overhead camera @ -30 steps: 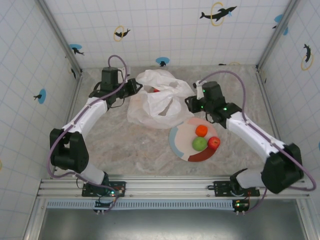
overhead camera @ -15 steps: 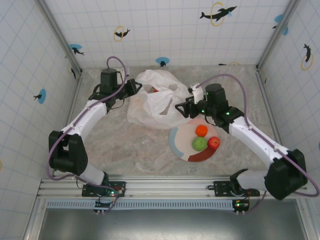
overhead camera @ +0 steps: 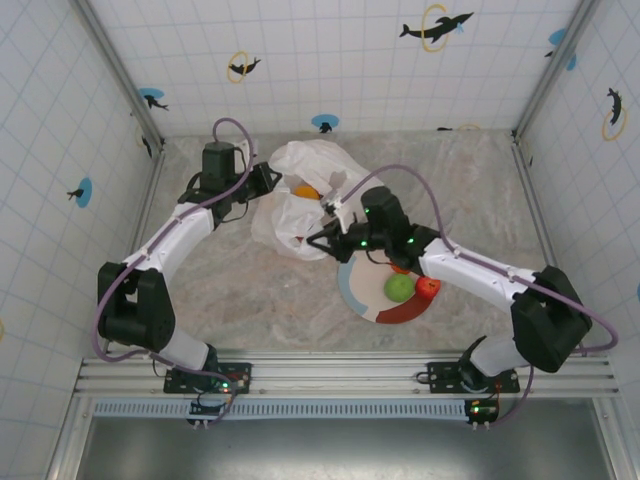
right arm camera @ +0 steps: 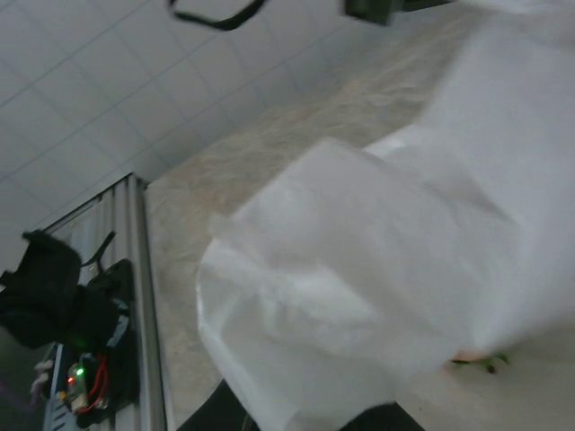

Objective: Place the fruits into the plastic bag

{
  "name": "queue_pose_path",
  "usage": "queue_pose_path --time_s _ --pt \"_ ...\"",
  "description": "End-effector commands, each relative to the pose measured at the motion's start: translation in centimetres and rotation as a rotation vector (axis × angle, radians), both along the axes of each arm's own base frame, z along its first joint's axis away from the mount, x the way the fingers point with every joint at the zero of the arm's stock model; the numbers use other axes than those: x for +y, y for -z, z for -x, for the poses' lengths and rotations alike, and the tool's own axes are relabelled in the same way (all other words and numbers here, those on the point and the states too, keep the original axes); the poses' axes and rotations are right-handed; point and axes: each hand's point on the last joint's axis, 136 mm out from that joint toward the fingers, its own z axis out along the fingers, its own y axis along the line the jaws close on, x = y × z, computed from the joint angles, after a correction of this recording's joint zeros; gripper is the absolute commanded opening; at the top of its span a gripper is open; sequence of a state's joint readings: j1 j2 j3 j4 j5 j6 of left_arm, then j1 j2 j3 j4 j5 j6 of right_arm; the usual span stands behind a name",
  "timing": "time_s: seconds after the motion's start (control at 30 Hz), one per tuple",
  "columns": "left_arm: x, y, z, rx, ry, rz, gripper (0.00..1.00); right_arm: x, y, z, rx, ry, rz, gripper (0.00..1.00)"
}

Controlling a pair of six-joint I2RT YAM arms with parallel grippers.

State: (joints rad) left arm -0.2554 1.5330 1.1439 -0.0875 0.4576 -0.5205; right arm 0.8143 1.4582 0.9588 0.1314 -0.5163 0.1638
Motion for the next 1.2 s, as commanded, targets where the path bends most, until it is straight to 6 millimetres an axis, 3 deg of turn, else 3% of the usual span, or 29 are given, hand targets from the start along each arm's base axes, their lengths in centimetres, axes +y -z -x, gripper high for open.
queue_pose_path --time_s 0.0,0.17,0.3,0.43,0.7,0.87,1.03,1.17 --pt "0.3 -0.3 0.2 -0.036 -0.009 -0.024 0.0 2.2 1.9 2.5 0.004 -0.099 0.005 0.19" --pt "0.3 0.4 0.2 -0.022 -0.009 -0.031 0.0 1.8 4.5 3.2 0.013 -0.103 0.101 0.3" --pt "0.3 0.7 0.3 -0.019 -0.002 -0.033 0.0 0.0 3.7 2.9 -0.025 -0.06 0.104 0.53" --pt "-0.1 0.7 0.6 -0.024 0.025 -0.012 0.0 -3.0 3.2 2.1 -0.026 0.014 0.13 0.65" --pt "-0.6 1.1 0.9 -0.014 0.052 0.01 0.0 -8.6 1.0 0.4 -0.053 0.168 0.141 0.73" --pt "-0.6 1.2 0.9 -0.014 0.051 0.006 0.0 -13.0 1.0 -1.5 -0.04 0.364 0.246 0.77" --pt "-0.5 1.1 0.9 -0.015 0.048 0.006 0.0 -19.3 3.0 -2.8 0.074 0.665 0.427 0.76" --pt "-0.6 1.0 0.9 -0.016 0.047 0.007 0.0 -22.4 6.0 -2.0 0.181 0.788 0.584 0.8"
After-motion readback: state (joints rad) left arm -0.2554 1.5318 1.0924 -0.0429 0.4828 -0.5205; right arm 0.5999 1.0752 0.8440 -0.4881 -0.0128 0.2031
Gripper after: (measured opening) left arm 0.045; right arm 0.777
